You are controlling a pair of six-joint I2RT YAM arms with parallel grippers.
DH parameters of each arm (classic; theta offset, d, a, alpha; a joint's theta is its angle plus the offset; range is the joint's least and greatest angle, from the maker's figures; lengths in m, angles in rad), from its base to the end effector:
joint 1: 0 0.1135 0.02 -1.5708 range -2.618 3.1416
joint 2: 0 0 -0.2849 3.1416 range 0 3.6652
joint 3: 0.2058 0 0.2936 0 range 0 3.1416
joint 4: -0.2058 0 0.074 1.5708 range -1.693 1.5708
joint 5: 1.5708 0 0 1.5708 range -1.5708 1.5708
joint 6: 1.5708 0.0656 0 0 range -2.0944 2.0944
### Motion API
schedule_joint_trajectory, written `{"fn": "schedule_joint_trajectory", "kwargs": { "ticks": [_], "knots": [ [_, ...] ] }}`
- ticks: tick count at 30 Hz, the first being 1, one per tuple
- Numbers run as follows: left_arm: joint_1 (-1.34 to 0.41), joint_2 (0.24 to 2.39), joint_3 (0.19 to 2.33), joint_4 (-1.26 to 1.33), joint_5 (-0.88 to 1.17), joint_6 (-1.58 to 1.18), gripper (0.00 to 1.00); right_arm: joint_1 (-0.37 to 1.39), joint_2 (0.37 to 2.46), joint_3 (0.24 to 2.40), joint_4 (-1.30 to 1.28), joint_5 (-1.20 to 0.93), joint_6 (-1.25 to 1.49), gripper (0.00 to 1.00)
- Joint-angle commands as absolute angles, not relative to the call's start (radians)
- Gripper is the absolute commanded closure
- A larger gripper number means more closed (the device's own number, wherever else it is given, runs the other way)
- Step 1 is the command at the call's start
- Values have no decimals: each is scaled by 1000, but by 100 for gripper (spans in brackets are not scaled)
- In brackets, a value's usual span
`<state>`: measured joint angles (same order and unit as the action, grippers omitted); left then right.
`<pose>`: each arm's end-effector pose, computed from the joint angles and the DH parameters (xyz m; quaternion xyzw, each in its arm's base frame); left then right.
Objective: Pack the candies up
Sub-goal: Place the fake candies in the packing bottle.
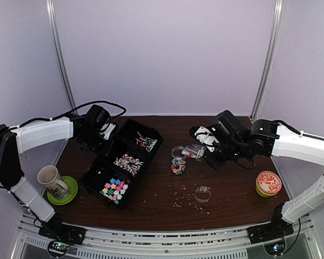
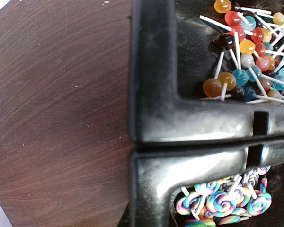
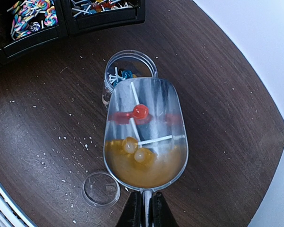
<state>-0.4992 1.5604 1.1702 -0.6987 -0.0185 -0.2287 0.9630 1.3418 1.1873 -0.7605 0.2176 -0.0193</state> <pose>0.3257 -0.1762 0.2209 0.1288 0.9625 -0.0765 0.2262 0.2016 0.2650 0.2966 -0.4130 0.8464 0.0540 0.3319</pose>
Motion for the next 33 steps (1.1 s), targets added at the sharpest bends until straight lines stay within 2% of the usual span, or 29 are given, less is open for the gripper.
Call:
{"fn": "schedule_joint_trajectory", "kwargs": {
  "ticks": [1, 33],
  "knots": [
    [-491, 1494, 1186, -595, 45, -256, 100, 954, 1365, 1242, -798, 245, -13, 100],
    [-469, 1480, 1185, -594, 38, -264, 100, 948, 1488, 1457, -1039, 257, -58, 100]
  ]
}}
